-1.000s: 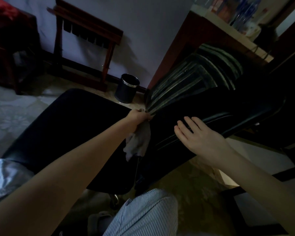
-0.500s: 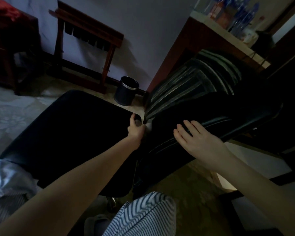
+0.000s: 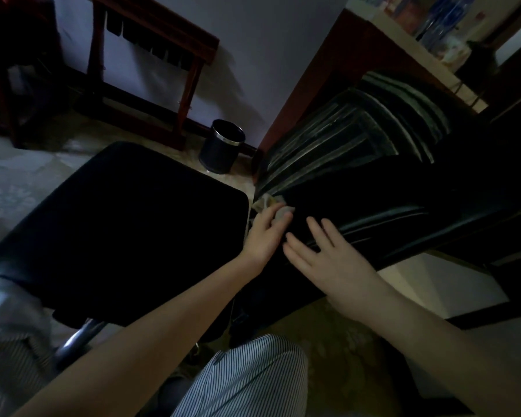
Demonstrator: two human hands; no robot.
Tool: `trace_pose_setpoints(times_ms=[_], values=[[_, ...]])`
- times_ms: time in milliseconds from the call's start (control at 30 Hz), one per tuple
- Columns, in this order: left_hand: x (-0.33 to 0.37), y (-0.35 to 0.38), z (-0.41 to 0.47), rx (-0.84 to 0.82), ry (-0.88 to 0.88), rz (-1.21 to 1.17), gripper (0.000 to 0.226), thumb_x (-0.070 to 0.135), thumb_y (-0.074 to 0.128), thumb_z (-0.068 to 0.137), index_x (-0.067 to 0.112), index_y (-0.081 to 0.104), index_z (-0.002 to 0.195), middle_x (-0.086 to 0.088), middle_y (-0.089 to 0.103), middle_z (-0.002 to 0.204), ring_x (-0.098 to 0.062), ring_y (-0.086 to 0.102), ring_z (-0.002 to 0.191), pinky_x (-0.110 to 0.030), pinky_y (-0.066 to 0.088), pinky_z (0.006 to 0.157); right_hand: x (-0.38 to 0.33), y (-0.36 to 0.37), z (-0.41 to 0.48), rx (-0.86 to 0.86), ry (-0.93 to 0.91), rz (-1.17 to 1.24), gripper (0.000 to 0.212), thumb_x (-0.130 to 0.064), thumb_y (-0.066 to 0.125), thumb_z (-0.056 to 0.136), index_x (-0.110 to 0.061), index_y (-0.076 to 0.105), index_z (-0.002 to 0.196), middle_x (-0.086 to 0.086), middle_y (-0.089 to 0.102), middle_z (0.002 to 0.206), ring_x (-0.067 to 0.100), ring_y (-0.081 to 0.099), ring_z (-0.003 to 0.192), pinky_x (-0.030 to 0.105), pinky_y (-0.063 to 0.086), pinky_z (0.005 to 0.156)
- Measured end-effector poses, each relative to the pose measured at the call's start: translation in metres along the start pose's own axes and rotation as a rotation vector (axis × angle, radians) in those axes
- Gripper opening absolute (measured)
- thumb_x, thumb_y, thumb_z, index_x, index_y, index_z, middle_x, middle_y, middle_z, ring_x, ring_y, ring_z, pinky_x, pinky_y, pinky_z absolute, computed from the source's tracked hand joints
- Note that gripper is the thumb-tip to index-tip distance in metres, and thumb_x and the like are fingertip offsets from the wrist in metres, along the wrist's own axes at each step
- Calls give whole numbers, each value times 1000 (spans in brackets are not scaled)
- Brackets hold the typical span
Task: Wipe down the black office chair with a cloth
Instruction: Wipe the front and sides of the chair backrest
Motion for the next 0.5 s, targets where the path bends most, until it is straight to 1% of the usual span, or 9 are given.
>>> trace_pose_setpoints(times_ms=[100, 167, 200, 233, 267, 333, 367, 433, 500], values=[[-5, -2, 8, -38, 52, 89, 44, 54, 44, 92, 34, 49, 131, 1, 45, 137, -12, 41, 127, -35, 32, 109, -7, 2, 11, 24, -24, 8, 72, -25, 39, 98, -1, -9, 146, 21, -6, 155, 52, 0, 137, 58, 1, 112], [-8, -2, 14, -67, 58, 121, 49, 59, 42, 89, 40, 45, 133, 0, 43, 139, -13, 39, 129, -34, 31, 109, -7, 4, 12, 59, -34, -8, 75, -28, 41, 97, 2, -6, 146, 24, 0, 154, 54, 7, 136, 58, 6, 111], [-8, -1, 17, -73, 59, 137, 48, 59, 42, 89, 40, 44, 134, -2, 42, 139, -14, 39, 130, -31, 30, 107, -6, 5, 11, 62, -45, -25, 77, -31, 43, 96, 3, -5, 146, 25, 3, 154, 54, 11, 135, 59, 9, 111], [-9, 1, 22, -68, 60, 154, 46, 55, 43, 92, 39, 44, 134, -3, 42, 139, -16, 38, 130, -29, 30, 105, -6, 8, 11, 67, -59, -38, 79, -33, 46, 94, 3, -1, 147, 25, 8, 153, 55, 16, 134, 59, 13, 110], [-9, 2, 26, -54, 60, 162, 43, 51, 44, 93, 37, 45, 135, -5, 41, 139, -17, 37, 130, -29, 30, 104, -5, 9, 11, 70, -64, -61, 81, -36, 50, 91, 2, 6, 147, 25, 16, 152, 54, 22, 132, 59, 18, 109], [-12, 2, 39, -34, 43, 151, 43, 47, 46, 94, 35, 45, 135, -7, 40, 140, -18, 38, 130, -29, 30, 105, -3, 14, 16, 65, -32, -123, 85, -42, 62, 80, 1, 27, 144, 22, 36, 145, 51, 38, 125, 58, 29, 105], [-16, 0, 46, -23, 33, 151, 45, 49, 47, 93, 34, 46, 135, -7, 41, 140, -18, 38, 130, -30, 31, 106, -4, 17, 18, 81, -23, -133, 84, -43, 66, 75, 0, 35, 141, 22, 43, 140, 50, 43, 122, 58, 32, 103], [-25, -5, 57, 5, 8, 140, 48, 51, 48, 91, 30, 47, 134, -5, 45, 138, -17, 40, 130, -29, 31, 107, -5, 24, 22, 150, -29, -148, 80, -39, 70, 72, 1, 43, 136, 22, 48, 134, 50, 46, 117, 58, 31, 100], [-36, -12, 62, 52, -26, 73, 35, 40, 48, 95, 27, 52, 127, -1, 49, 135, -15, 40, 130, -26, 30, 106, -7, 28, 23, 220, -21, -161, 77, -35, 68, 73, 3, 43, 135, 24, 49, 133, 50, 47, 116, 57, 29, 100]])
Point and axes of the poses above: each hand's wrist, its own z-axis towards the middle knuckle, its own y-axis out of the palm, x = y × z, the point moved 2 cm from there along z, towards the middle knuckle
